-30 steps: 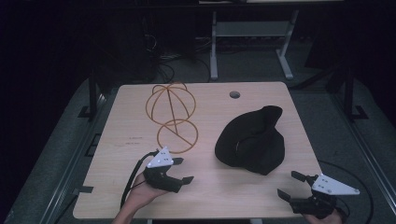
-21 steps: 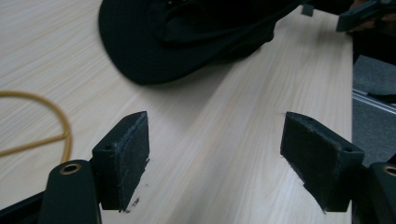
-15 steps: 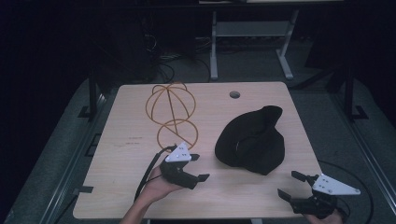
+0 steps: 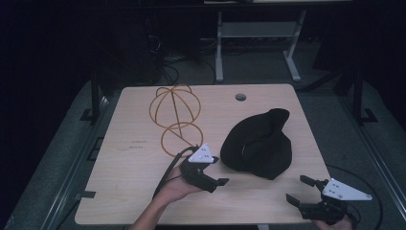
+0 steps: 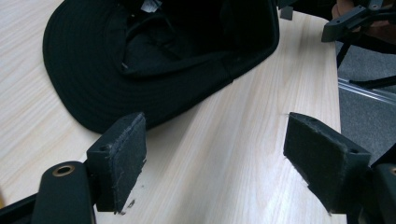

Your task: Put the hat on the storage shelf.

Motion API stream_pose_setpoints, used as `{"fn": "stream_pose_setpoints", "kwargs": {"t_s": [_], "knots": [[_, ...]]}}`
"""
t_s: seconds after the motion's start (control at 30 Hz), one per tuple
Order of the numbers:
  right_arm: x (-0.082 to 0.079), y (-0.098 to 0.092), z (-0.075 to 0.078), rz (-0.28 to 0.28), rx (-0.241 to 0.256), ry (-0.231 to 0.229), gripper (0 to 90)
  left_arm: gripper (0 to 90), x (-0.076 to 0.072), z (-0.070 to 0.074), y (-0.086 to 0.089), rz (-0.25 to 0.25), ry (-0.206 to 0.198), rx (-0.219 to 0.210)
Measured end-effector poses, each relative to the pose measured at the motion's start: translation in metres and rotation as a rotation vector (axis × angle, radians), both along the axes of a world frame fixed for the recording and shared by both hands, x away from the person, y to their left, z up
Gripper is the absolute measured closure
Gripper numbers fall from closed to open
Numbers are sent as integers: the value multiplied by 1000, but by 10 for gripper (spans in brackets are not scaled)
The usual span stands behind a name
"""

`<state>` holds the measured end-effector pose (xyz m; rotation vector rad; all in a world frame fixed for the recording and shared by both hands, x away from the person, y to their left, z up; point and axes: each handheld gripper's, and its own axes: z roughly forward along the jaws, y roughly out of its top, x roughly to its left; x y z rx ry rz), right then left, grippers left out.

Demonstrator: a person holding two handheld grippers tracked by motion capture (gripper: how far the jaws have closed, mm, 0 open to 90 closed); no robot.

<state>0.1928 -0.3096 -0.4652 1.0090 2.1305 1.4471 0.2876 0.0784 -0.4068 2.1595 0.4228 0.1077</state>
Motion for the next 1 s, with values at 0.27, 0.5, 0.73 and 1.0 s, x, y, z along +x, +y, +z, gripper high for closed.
{"fn": "stream_pose_setpoints", "kwargs": {"t_s": [0.27, 0.5, 0.73, 1.0], "knots": [[0, 0, 1, 4, 1, -2, 137, 205, 5, 6, -26, -41, -18, 22], [0, -3, 1, -2, 9, -5, 138, 237, 8, 6, -48, -62, -26, 46], [1, -5, 2, -8, 18, -6, 137, 369, 8, 3, -63, -64, -62, 73], [2, -6, 1, -12, 14, 6, 138, 711, 7, 5, -70, -68, -108, 54]]}}
